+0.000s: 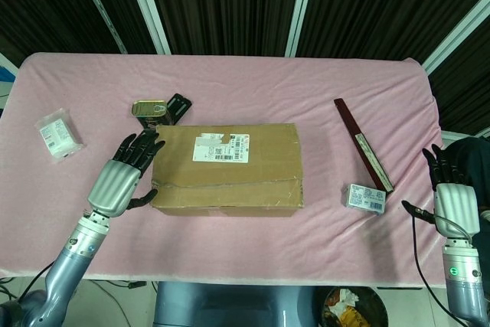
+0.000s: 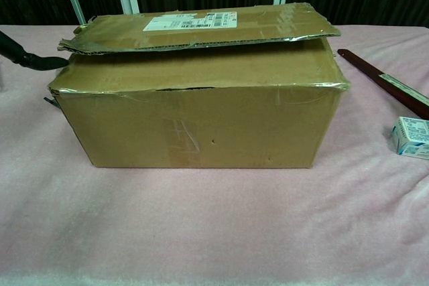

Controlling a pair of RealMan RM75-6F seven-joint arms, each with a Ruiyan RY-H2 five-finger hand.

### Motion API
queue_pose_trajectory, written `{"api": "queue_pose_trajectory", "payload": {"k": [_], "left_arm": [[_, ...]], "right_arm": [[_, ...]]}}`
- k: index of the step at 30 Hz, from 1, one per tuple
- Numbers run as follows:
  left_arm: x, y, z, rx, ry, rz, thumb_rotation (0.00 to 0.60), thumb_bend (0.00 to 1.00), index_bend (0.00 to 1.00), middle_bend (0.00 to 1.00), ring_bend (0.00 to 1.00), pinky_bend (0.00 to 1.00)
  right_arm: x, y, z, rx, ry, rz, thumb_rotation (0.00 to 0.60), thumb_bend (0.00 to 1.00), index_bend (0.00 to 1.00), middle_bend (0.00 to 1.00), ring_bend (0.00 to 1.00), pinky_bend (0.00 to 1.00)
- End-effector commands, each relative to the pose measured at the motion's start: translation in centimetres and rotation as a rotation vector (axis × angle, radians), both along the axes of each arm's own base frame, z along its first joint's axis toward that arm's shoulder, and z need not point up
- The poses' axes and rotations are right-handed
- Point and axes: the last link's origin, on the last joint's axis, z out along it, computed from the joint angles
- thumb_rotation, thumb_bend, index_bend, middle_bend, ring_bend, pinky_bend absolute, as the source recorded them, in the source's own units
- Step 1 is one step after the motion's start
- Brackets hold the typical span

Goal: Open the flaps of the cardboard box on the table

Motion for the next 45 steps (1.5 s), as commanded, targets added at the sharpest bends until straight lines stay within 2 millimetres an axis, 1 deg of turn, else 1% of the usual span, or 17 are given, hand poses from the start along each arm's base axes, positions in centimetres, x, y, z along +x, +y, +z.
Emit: {"api": "queue_pose_trajectory", "payload": {"k": [1, 5, 8, 10, 15, 20, 21, 23, 25, 29, 33, 36, 38, 40, 43, 45], "left_arm": [[0.5, 0.4, -0.7, -0.007, 0.006, -0.011, 0.6, 0.23, 0.0, 0.0, 0.0, 0.0], [1.3, 0.9, -1.5, -0.007, 0.022, -0.035, 0.6, 0.33, 0.0, 0.0, 0.0, 0.0], [2.3, 1.5, -1.3, 0.024, 0.006, -0.062, 0.6, 0.36, 0.0, 0.0, 0.0, 0.0], [3.2, 2.0, -0.7, 0.063, -0.009, -0.088, 0.6, 0.36, 0.0, 0.0, 0.0, 0.0], [5.2, 3.8, 1.5, 0.174, -0.021, -0.145, 0.6, 0.36, 0.0, 0.0, 0.0, 0.0], [6.2, 6.4, 3.6, 0.25, 0.011, -0.155, 0.6, 0.36, 0.0, 0.0, 0.0, 0.0], [6.2, 6.7, 3.8, 0.254, 0.017, -0.154, 0.6, 0.36, 0.0, 0.0, 0.0, 0.0], [6.2, 8.1, 4.3, 0.279, 0.064, -0.148, 0.6, 0.36, 0.0, 0.0, 0.0, 0.0], [6.1, 10.2, 5.0, 0.315, 0.127, -0.137, 0.6, 0.36, 0.0, 0.0, 0.0, 0.0], [6.2, 13.5, 5.8, 0.356, 0.176, -0.105, 0.6, 0.36, 0.0, 0.0, 0.0, 0.0], [6.1, 16.2, 6.0, 0.382, 0.205, -0.06, 0.6, 0.36, 0.0, 0.0, 0.0, 0.0], [5.7, 17.5, 6.0, 0.388, 0.21, -0.023, 0.6, 0.36, 0.0, 0.0, 0.0, 0.0], [5.3, 18.1, 6.0, 0.388, 0.21, -0.003, 0.6, 0.36, 0.0, 0.0, 0.0, 0.0], [4.5, 18.1, 6.1, 0.379, 0.193, 0.015, 0.6, 0.36, 0.0, 0.0, 0.0, 0.0], [3.1, 17.1, 6.4, 0.357, 0.134, 0.037, 0.6, 0.34, 0.0, 0.0, 0.0, 0.0], [1.8, 15.7, 6.9, 0.345, 0.074, 0.057, 0.6, 0.31, 0.0, 0.0, 0.0, 0.0]], "right_arm": [[0.0, 0.0, 0.0, 0.001, -0.009, -0.004, 0.6, 0.18, 0.0, 0.0, 0.0, 0.24], [-0.1, 0.0, 0.1, -0.001, -0.021, -0.007, 0.6, 0.18, 0.0, 0.0, 0.0, 0.24], [-0.1, 0.0, 0.2, 0.0, -0.024, -0.007, 0.6, 0.18, 0.0, 0.0, 0.0, 0.24], [0.0, 0.0, 0.2, 0.002, -0.025, -0.007, 0.6, 0.18, 0.0, 0.0, 0.0, 0.24], [0.0, 0.0, 0.0, 0.011, -0.032, -0.007, 0.6, 0.18, 0.0, 0.0, 0.0, 0.24], [0.0, 0.1, 0.0, 0.018, -0.043, -0.009, 0.6, 0.18, 0.0, 0.0, 0.0, 0.24], [0.0, 0.1, 0.0, 0.019, -0.044, -0.01, 0.6, 0.18, 0.0, 0.0, 0.0, 0.24], [0.1, 0.1, -0.1, 0.022, -0.05, -0.008, 0.6, 0.18, 0.0, 0.0, 0.0, 0.24], [0.3, 0.2, -0.1, 0.022, -0.044, 0.002, 0.6, 0.18, 0.0, 0.0, 0.0, 0.24], [0.3, 0.2, -0.1, 0.023, -0.038, 0.003, 0.6, 0.18, 0.0, 0.0, 0.0, 0.24], [0.2, 0.2, -0.3, 0.03, -0.048, -0.015, 0.6, 0.18, 0.0, 0.0, 0.0, 0.24], [0.1, 0.2, -0.3, 0.037, -0.054, -0.027, 0.6, 0.18, 0.0, 0.0, 0.0, 0.24], [0.1, 0.3, -0.3, 0.043, -0.059, -0.032, 0.6, 0.18, 0.0, 0.0, 0.0, 0.24], [0.3, 0.3, -0.2, 0.047, -0.069, -0.034, 0.6, 0.18, 0.0, 0.0, 0.0, 0.24], [0.5, 0.2, 0.0, 0.048, -0.073, -0.035, 0.6, 0.18, 0.0, 0.0, 0.0, 0.24], [0.7, 0.1, 0.1, 0.05, -0.08, -0.036, 0.6, 0.18, 0.0, 0.0, 0.0, 0.24]]}}
